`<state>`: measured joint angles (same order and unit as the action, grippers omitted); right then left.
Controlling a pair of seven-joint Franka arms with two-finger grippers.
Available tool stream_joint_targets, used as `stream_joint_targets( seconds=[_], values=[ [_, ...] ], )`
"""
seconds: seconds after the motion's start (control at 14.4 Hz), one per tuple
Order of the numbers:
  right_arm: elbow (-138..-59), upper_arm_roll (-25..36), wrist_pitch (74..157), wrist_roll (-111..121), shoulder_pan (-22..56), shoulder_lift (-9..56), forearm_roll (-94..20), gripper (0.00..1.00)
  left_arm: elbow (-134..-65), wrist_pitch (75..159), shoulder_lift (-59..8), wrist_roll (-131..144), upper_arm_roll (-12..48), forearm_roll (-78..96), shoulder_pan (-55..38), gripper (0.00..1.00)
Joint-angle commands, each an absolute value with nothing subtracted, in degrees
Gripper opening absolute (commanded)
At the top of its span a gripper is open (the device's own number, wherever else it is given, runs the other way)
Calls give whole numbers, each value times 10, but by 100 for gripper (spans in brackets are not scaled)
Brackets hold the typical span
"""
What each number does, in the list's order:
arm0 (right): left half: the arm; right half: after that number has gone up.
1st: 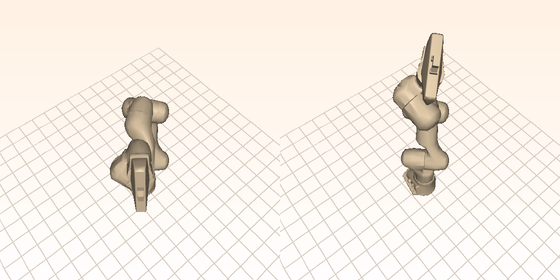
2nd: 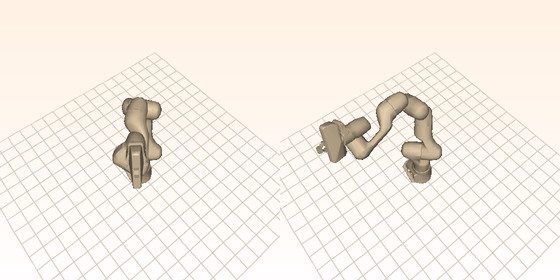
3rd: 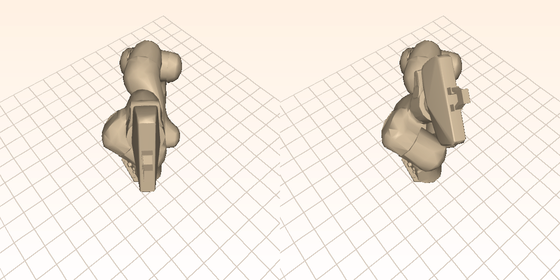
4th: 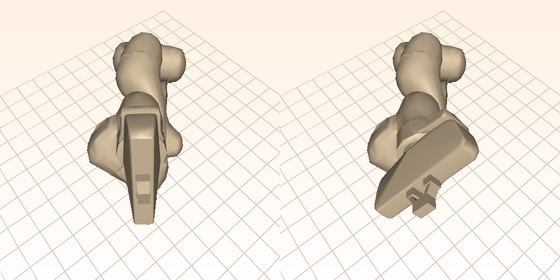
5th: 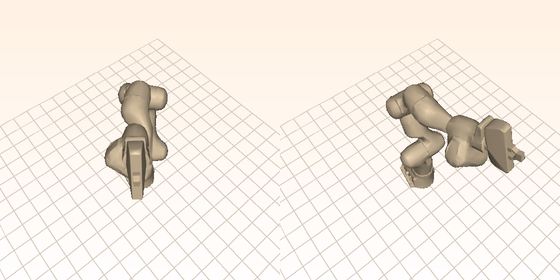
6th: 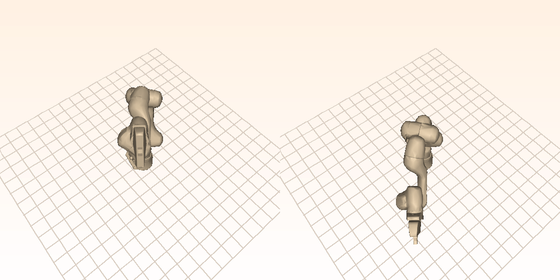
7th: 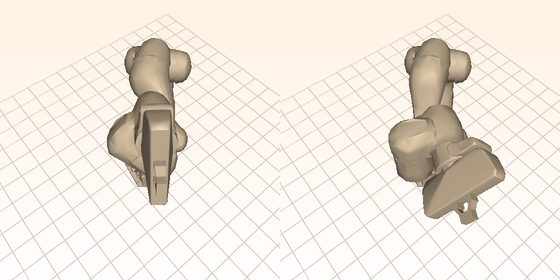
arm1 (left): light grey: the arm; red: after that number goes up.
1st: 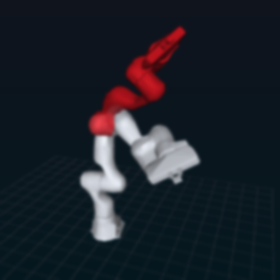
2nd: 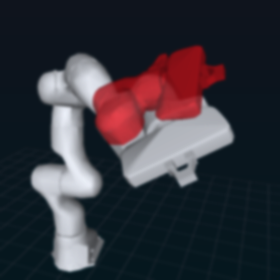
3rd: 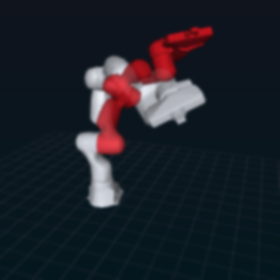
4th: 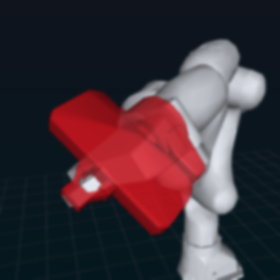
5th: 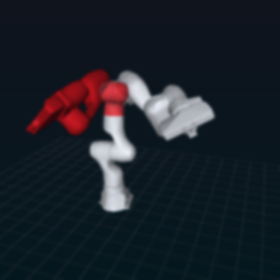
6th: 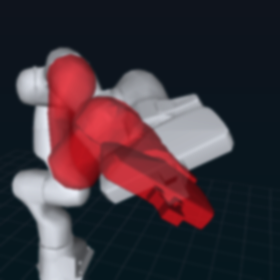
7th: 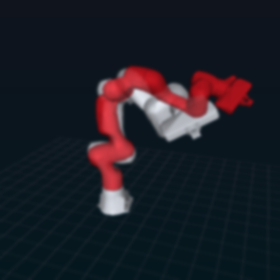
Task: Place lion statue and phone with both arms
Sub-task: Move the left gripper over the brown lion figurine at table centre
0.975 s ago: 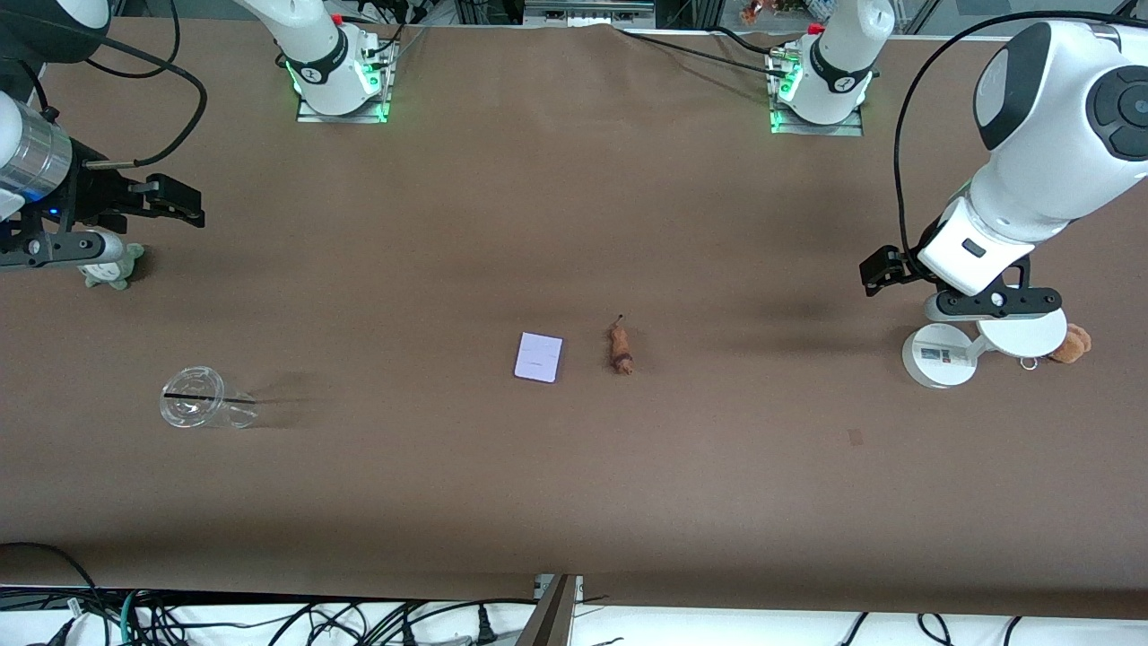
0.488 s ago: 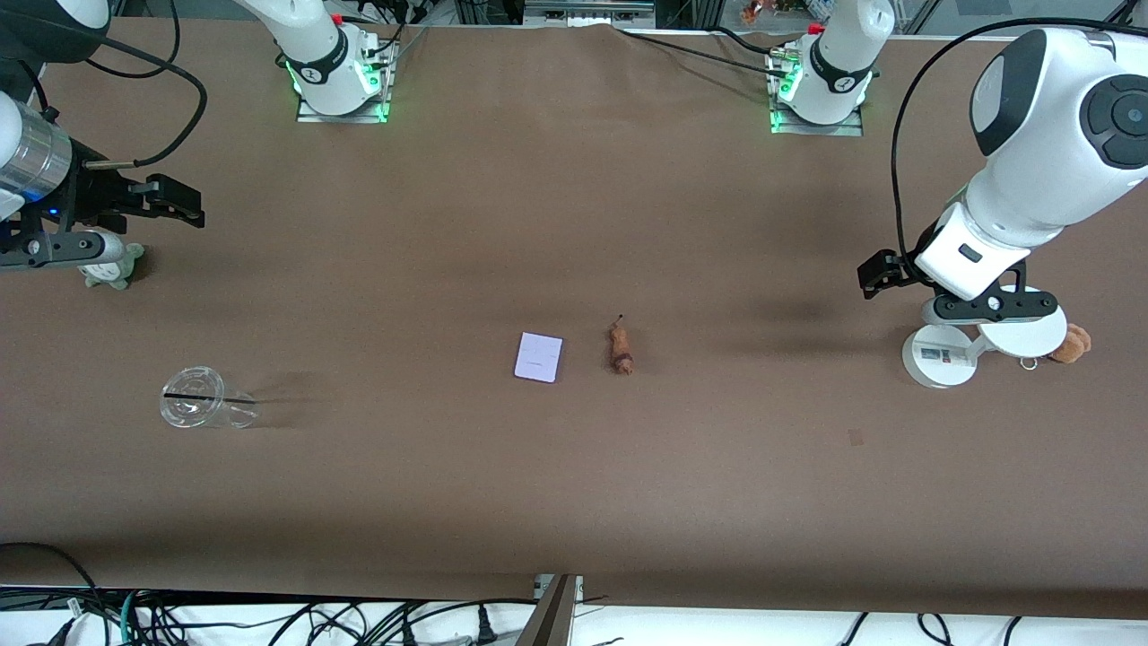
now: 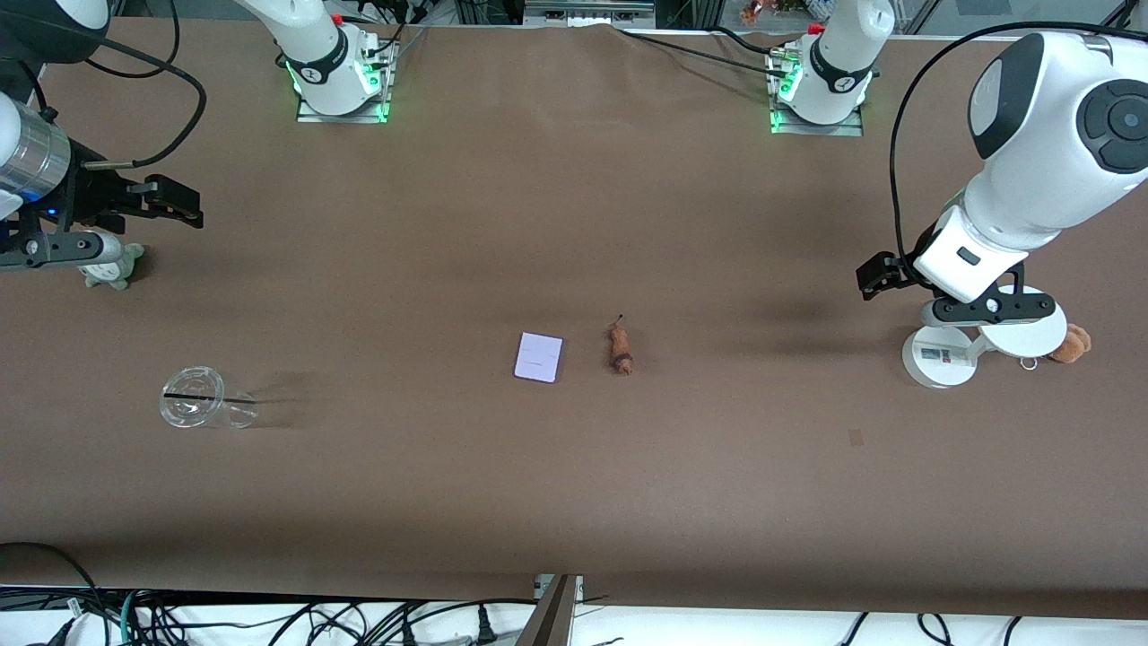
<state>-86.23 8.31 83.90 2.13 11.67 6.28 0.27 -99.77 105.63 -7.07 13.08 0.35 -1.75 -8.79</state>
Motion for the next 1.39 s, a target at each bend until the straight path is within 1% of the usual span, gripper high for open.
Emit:
stream_joint_targets(
  seconds=[0.0, 0.28, 0.49, 1.32],
  values=[
    [-853, 83, 836, 13, 116, 65, 9, 100, -993, 1061, -76, 146, 4, -18, -98, 100],
    [-853, 83, 837, 13, 116, 65, 9, 100, -991, 1062, -82, 156, 5, -25, -99, 100],
    [-853, 83, 836, 13, 115, 65, 9, 100, -989, 1068, -93, 193, 23, -44, -99, 100],
    [-853, 83, 836, 13, 114, 65, 9, 100, -989, 1071, -94, 194, 24, -43, -99, 100]
  ],
)
